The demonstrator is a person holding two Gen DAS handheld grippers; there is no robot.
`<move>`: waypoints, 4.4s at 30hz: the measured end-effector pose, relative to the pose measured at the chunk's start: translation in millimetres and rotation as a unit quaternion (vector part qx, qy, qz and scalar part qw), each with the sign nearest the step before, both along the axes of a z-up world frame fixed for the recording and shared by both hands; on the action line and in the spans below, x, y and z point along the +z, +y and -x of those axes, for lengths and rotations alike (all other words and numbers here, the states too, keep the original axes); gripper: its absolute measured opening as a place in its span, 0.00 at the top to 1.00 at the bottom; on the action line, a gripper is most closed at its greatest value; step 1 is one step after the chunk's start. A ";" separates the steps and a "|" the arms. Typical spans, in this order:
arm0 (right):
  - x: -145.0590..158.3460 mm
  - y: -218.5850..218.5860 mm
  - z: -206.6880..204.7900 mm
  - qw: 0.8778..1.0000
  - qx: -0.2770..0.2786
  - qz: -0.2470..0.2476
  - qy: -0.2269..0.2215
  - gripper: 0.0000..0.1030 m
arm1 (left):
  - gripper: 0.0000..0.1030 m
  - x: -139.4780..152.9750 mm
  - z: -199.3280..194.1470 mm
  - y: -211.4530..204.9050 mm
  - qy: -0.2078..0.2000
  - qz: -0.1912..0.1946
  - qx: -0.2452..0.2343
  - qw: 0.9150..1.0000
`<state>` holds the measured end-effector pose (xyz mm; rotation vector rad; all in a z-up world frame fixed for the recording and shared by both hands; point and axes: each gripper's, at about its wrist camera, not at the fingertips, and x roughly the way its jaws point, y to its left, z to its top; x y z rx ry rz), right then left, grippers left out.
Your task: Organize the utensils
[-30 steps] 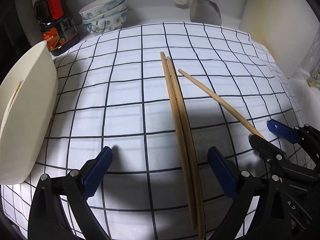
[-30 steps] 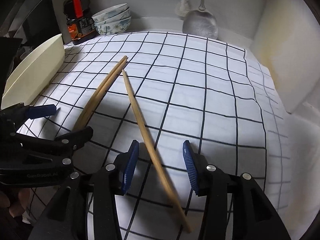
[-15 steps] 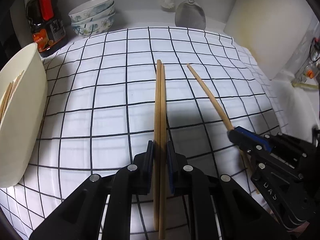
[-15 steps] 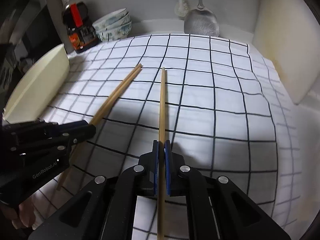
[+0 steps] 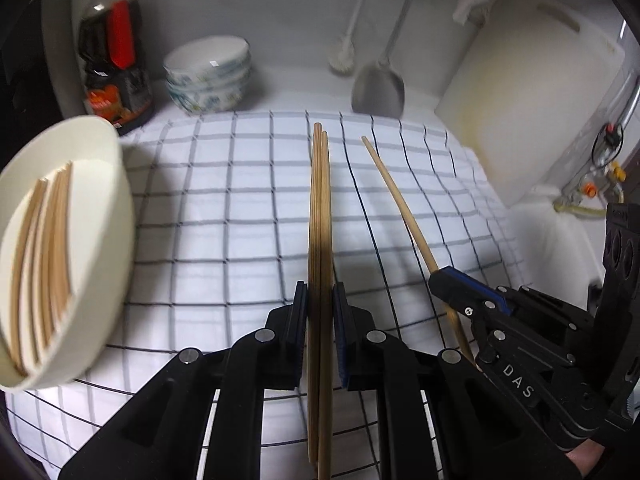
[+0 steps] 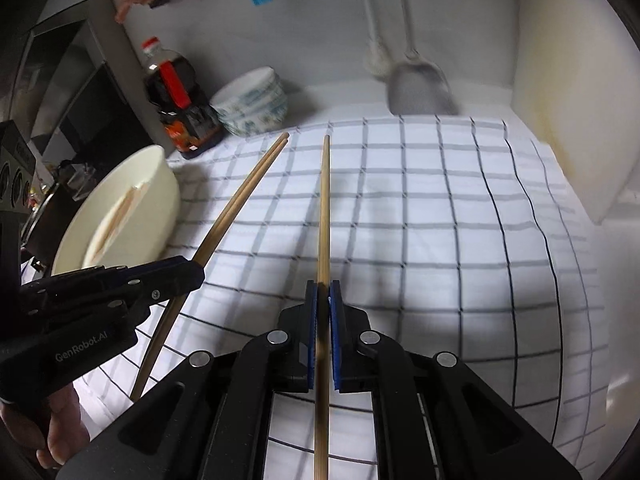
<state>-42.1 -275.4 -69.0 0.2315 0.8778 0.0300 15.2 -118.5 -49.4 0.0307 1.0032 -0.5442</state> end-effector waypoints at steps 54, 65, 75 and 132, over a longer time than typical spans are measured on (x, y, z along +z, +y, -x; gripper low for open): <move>56.7 237.5 -109.2 0.992 0.124 0.015 0.024 0.55 | 0.09 46.8 -66.6 270.9 -0.028 -0.110 0.238 0.965; 72.0 240.8 -87.5 0.992 0.124 0.016 0.023 0.45 | 0.06 57.8 -45.8 264.4 -0.025 -0.122 0.240 0.963; 79.7 236.7 -75.9 0.993 0.117 0.015 0.027 0.41 | 0.06 61.2 -33.4 263.3 -0.020 -0.123 0.247 0.961; 78.8 231.2 -71.2 0.993 0.111 0.010 0.033 0.36 | 0.06 60.9 -29.8 257.4 -0.022 -0.156 0.257 0.953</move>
